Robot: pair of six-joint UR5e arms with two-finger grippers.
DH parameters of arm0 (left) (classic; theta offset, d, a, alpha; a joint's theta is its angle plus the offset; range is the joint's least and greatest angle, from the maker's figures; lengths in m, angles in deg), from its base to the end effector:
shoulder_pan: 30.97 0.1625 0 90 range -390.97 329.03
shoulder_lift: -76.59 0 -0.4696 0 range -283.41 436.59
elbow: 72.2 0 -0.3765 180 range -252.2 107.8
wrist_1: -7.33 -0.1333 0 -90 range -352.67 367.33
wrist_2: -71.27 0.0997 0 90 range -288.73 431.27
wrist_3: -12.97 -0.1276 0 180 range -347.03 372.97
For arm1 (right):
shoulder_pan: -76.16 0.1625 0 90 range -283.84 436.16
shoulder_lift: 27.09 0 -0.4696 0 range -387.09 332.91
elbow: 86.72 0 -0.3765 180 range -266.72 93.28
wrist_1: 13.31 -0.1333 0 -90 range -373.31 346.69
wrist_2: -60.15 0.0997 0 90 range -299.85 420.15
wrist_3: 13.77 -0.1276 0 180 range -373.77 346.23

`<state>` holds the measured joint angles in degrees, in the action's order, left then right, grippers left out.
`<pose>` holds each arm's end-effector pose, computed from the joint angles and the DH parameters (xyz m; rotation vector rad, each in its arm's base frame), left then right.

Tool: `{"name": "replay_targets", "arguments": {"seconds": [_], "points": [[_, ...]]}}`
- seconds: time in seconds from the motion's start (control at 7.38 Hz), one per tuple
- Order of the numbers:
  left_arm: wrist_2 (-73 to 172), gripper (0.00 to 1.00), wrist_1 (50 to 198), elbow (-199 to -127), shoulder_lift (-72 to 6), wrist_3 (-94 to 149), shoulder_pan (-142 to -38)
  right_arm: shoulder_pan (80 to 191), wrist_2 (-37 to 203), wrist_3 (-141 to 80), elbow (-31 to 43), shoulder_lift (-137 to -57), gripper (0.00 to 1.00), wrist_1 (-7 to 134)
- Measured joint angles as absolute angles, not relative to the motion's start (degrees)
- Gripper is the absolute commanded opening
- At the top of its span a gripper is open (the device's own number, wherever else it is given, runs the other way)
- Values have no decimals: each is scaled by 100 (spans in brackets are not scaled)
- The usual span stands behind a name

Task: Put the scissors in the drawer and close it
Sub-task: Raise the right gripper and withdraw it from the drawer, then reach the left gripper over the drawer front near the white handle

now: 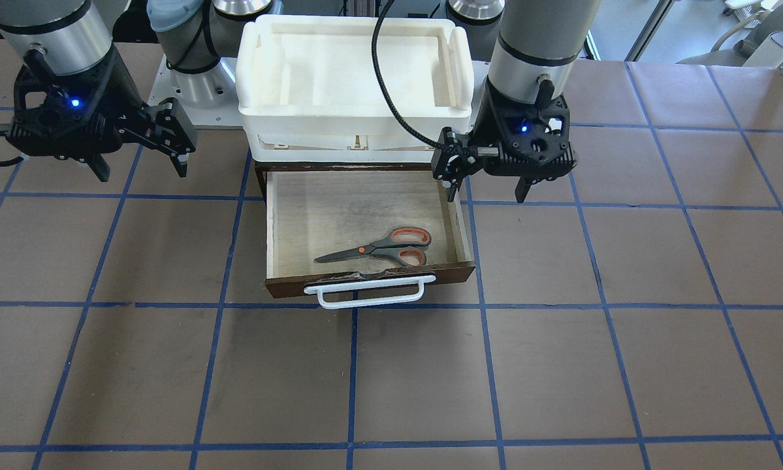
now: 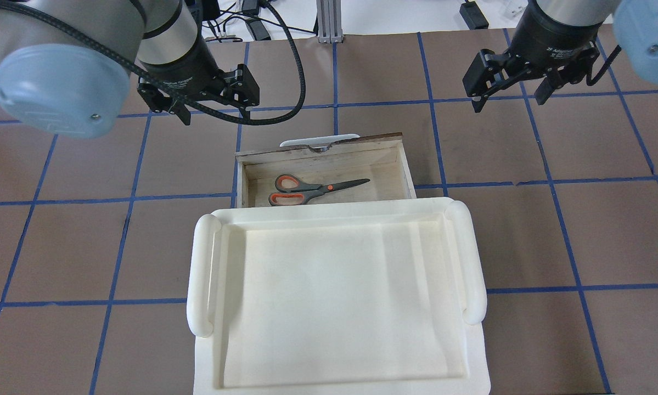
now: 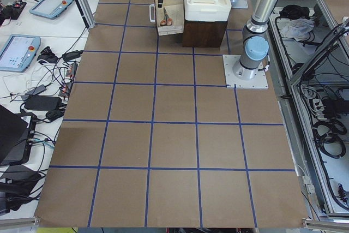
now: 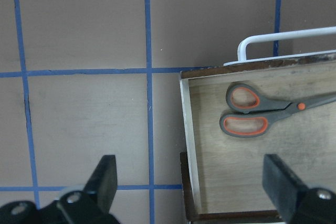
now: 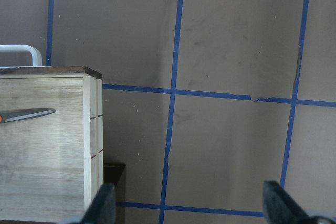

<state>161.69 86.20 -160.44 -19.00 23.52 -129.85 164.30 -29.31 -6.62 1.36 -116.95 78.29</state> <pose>-0.2136 -0.5096 0.4908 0.0462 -3.1207 0.1982 0.1187 -0.4886 0.5223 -0.1451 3.1321 -0.0934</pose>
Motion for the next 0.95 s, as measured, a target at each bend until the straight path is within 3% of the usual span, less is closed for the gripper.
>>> {"name": "replay_targets", "arguments": {"seconds": [0.95], "points": [[16222,100,7561,-14860,-4085,3015,-13697,16667,-2925,-1089,291,-11885,100,7823]]}}
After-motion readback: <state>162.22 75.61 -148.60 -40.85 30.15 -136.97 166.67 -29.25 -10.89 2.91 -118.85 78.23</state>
